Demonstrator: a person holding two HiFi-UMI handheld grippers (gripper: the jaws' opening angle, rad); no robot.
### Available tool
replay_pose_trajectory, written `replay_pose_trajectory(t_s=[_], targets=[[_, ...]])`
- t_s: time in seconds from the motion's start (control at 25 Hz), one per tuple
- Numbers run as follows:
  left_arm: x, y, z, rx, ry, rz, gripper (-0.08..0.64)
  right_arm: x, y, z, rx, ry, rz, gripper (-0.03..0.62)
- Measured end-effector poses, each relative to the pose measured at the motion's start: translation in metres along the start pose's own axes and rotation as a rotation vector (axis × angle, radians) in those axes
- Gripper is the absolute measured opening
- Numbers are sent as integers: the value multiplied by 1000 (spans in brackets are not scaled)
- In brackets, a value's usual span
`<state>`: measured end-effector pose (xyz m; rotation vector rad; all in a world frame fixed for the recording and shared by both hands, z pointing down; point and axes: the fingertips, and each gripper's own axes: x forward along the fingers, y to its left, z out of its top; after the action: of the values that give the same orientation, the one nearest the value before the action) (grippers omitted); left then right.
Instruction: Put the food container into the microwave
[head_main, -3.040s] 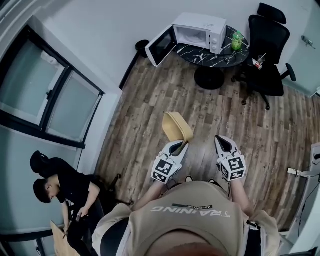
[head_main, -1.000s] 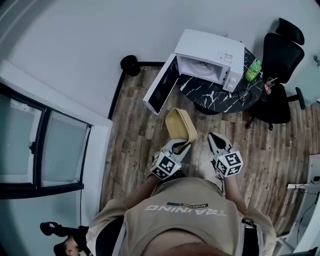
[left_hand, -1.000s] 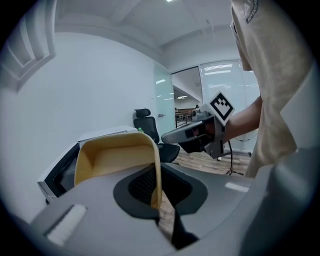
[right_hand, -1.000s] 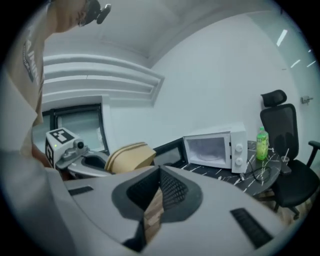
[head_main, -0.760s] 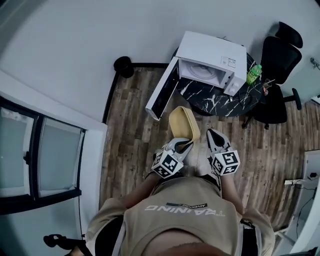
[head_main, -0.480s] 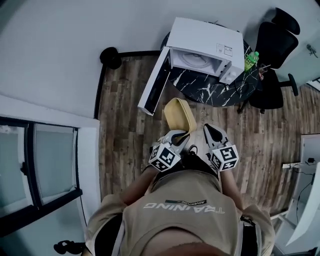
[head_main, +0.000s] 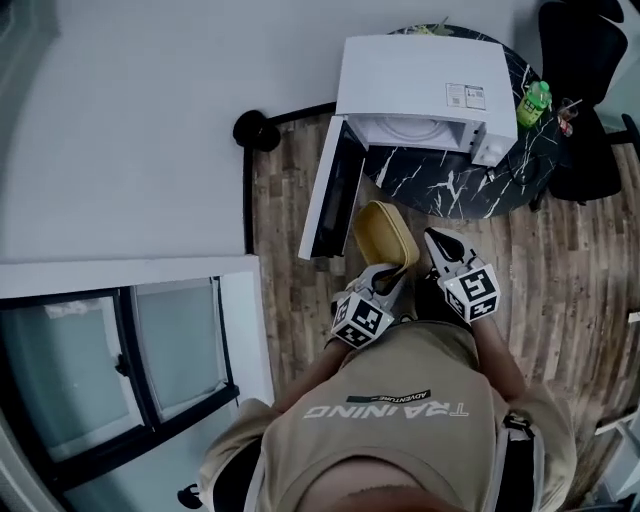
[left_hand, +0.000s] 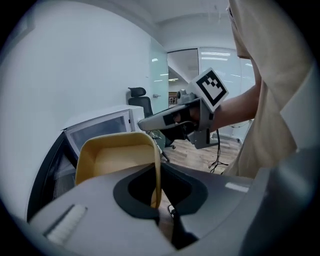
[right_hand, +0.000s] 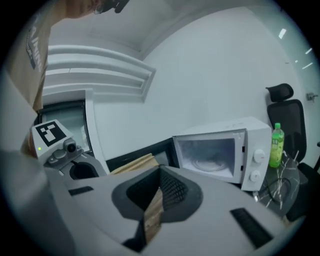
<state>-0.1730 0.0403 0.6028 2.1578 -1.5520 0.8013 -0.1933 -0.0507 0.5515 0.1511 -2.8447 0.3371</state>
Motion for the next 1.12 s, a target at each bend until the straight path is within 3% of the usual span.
replay_pose_trajectory(t_s=[0.16, 0.36, 0.6, 0.8, 0.92, 1.12], targets=[[35, 32, 17, 13, 41, -11, 25, 14, -42, 11, -61, -8, -9, 9], [76, 64, 30, -7, 75, -74, 25, 12, -86, 2, 20, -4, -59, 9], [111, 103, 40, 65, 121, -113, 25, 2, -116, 15, 58, -15, -165, 9], [131, 132, 34, 164, 192, -161, 25, -2, -118, 23, 62, -12, -248, 9], [148, 152, 31, 221, 242, -189, 25, 1, -118, 30, 7, 5, -278, 9], [174, 182, 28, 230, 282, -234, 25, 5, -107, 34, -12, -3, -295, 9]])
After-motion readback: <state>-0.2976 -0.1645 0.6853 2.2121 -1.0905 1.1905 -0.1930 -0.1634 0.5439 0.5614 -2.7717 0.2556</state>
